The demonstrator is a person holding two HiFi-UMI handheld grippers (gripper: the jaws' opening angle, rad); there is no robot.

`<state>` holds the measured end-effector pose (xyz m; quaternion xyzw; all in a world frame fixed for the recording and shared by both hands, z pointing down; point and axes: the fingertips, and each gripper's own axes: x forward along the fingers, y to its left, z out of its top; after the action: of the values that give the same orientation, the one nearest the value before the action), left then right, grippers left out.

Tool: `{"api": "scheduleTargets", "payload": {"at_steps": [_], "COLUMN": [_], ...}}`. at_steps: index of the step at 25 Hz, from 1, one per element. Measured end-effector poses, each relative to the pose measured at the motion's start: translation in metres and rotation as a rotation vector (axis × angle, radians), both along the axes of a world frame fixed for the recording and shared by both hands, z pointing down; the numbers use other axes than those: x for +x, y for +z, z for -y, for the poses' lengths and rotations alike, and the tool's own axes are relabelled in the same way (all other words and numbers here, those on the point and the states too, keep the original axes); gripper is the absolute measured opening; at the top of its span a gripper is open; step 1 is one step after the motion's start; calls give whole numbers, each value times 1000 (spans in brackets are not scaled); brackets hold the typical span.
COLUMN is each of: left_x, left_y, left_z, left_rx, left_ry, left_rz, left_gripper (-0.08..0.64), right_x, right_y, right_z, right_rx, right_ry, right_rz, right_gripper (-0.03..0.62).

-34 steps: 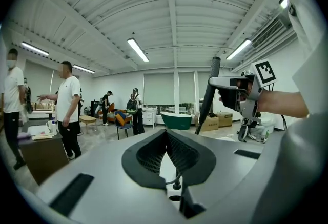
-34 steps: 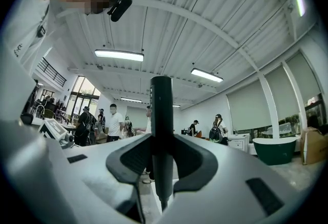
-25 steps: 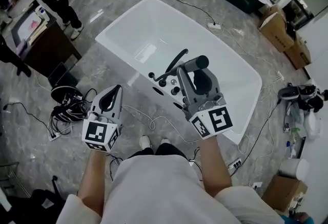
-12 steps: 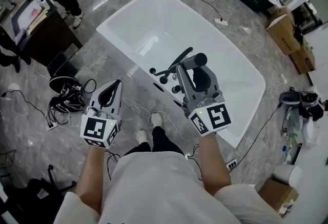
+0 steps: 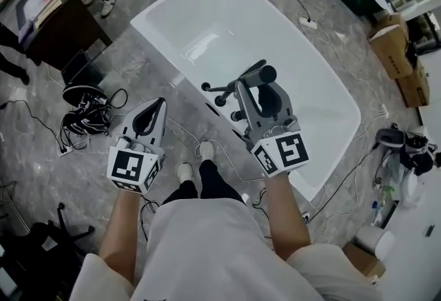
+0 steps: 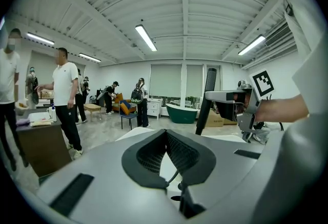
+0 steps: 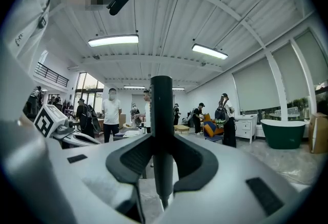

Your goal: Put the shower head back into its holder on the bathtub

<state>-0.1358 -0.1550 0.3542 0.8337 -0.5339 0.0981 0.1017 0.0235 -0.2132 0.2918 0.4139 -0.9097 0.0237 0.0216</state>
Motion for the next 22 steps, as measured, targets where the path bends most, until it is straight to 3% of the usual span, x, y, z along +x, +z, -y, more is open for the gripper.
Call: {"api": "scheduleTargets", "payload": {"at_steps": [22], "left_x": [11], "left_y": [73], "left_z": [38], "left_rx": [-81], "left_ry": [-29], "left_rz": [-36], "left_gripper": [9], "right_x": [-8], "right_y": [127], "right_z": [48], "right_rx": [-132], "right_ry": [1], "right_rz": [-56], "right_gripper": [135]}}
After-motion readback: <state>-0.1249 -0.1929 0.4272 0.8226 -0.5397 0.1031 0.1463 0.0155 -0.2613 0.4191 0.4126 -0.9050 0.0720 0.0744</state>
